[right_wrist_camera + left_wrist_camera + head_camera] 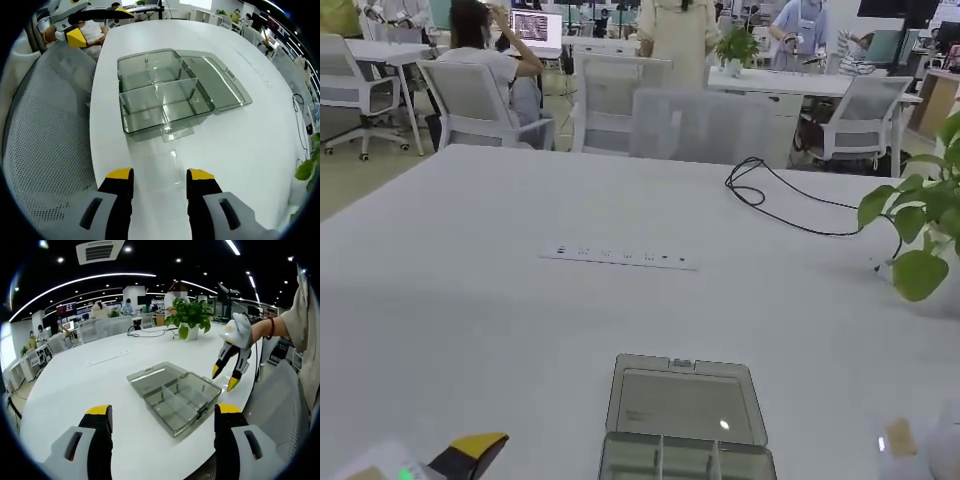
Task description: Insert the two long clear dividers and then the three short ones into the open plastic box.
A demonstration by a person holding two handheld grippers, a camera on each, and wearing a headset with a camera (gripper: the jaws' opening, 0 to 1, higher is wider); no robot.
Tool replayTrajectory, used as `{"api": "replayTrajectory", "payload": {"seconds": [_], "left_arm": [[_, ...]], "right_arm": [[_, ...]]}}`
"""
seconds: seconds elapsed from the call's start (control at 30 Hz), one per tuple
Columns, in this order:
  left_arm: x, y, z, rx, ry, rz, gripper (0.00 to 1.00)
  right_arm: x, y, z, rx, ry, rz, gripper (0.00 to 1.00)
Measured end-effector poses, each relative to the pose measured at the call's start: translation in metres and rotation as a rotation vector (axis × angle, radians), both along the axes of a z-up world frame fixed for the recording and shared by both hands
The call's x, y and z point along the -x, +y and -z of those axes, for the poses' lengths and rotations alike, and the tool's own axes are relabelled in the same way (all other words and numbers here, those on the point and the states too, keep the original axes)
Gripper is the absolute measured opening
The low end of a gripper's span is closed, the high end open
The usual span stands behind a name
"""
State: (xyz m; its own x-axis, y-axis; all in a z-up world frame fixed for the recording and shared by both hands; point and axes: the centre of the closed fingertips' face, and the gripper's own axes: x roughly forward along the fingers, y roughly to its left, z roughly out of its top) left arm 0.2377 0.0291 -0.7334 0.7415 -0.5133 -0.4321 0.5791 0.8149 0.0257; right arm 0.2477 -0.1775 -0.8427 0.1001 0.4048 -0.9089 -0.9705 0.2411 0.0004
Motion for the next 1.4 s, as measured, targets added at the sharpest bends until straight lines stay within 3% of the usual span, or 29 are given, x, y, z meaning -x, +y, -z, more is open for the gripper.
{"api": "replayTrajectory", "payload": {"seconds": [0.2, 0.4, 0.7, 1.13, 1.4], "left_arm": [[-0.001, -0.001, 0.001, -0.002, 0.004, -0.002, 0.85], [-0.001, -0.001, 0.002, -0.006, 0.009, -0.003, 0.84], [-0.002, -0.002, 0.002, -0.01, 0.009, 0.0, 0.83], [0.0, -0.002, 0.002, -0.017, 0.014, 0.004, 0.82], [0.001, -0.002, -0.001, -0.021, 0.007, 0.003, 0.82]], "right_arm": [[0.002, -0.003, 0.009, 0.006, -0.003, -0.075, 0.4], [0.001, -0.009, 0.014, 0.035, -0.007, -0.102, 0.39], [0.002, -0.009, 0.013, 0.027, -0.014, -0.143, 0.34], [0.001, -0.01, 0.013, 0.022, -0.015, -0.122, 0.32], [0.0, -0.011, 0.008, 0.012, -0.053, -0.1, 0.32]]}}
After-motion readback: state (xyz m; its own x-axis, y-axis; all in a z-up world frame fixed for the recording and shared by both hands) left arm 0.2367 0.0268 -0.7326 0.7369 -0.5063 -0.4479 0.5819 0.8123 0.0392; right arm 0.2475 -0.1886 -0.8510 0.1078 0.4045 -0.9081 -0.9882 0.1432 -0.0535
